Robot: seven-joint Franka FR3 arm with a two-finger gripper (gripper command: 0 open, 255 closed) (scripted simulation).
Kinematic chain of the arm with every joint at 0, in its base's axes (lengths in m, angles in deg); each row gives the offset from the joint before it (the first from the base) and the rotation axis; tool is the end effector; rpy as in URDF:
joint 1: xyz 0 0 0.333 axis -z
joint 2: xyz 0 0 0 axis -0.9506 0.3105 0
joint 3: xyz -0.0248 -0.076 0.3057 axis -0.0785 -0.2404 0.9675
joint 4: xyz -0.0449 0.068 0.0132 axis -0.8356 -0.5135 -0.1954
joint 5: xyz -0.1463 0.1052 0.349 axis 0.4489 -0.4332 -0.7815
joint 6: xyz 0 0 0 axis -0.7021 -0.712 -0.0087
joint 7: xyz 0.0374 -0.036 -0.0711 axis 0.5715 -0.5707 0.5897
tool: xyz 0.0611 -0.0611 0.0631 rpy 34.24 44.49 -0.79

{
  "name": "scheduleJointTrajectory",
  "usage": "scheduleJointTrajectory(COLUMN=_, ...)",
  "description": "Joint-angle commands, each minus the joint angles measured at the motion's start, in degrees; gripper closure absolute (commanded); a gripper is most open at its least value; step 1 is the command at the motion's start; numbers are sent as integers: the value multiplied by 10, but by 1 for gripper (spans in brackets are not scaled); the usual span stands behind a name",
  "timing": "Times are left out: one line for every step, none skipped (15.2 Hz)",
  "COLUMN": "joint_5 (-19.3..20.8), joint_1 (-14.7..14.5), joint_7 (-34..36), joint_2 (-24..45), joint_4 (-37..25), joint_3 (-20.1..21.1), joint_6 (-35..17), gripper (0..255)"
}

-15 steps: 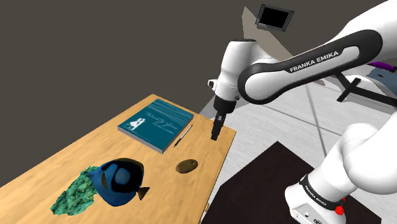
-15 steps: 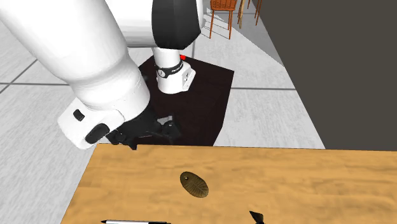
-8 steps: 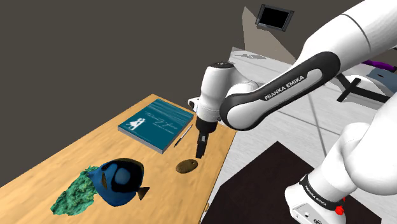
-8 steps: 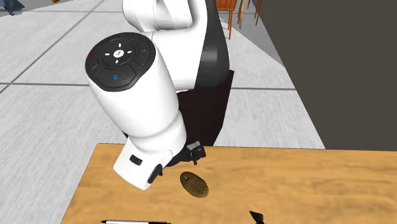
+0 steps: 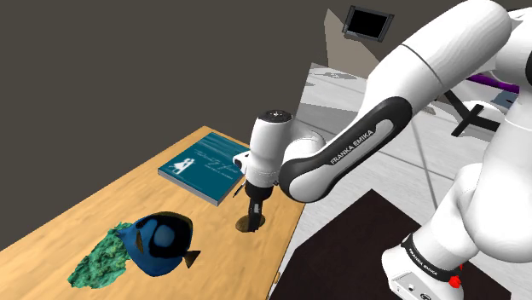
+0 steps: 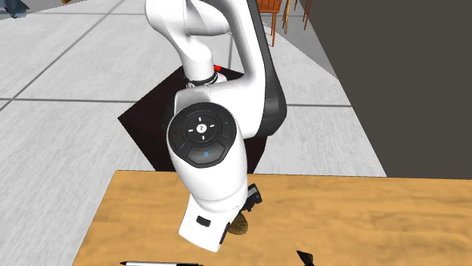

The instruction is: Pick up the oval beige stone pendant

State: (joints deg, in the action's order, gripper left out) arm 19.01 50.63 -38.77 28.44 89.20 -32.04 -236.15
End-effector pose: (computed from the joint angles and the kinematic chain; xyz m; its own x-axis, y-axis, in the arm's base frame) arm 0.3879 0.3289 0.2288 0.6395 0.7687 0.0071 0.7676 -0.6380 -0.0614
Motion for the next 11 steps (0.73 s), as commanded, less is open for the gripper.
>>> scheduleJointTrajectory(joint_5=8, joint_1=-2, joint_7=3, joint_2=15, joint_4=0, joint_3=-4, joint_6=-15, gripper=0)
scheduleJointTrajectory(joint_5=12, joint_1=-4, joint_7=6, joint_2=23, joint_4=-1, joint_3=-6, joint_6=-22, gripper=0)
scheduleJointTrajectory(joint_5=16, joint_1=-5, joint_7=8, joint_2=30, joint_4=-1, joint_3=-9, joint_6=-29, gripper=0)
scheduleJointTrajectory(joint_5=18, joint_1=-6, joint_7=10, joint_2=35, joint_4=-1, joint_3=-10, joint_6=-32, gripper=0)
scheduleJointTrajectory(joint_5=18, joint_1=-7, joint_7=10, joint_2=35, joint_4=-1, joint_3=-10, joint_6=-33, gripper=0)
scheduleJointTrajectory(joint_5=19, joint_1=-7, joint_7=10, joint_2=36, joint_4=-2, joint_3=-10, joint_6=-32, gripper=255)
scheduleJointTrajectory(joint_5=19, joint_1=-7, joint_7=10, joint_2=35, joint_4=-2, joint_3=-10, joint_6=-33, gripper=255)
scheduleJointTrajectory(joint_5=18, joint_1=-7, joint_7=10, joint_2=35, joint_4=-1, joint_3=-10, joint_6=-33, gripper=255)
scheduleJointTrajectory(joint_5=18, joint_1=-7, joint_7=10, joint_2=34, joint_4=-1, joint_3=-10, joint_6=-33, gripper=255)
scheduleJointTrajectory(joint_5=18, joint_1=-7, joint_7=10, joint_2=35, joint_4=-1, joint_3=-10, joint_6=-33, gripper=255)
scheduleJointTrajectory(joint_5=18, joint_1=-7, joint_7=10, joint_2=35, joint_4=-1, joint_3=-10, joint_6=-33, gripper=255)
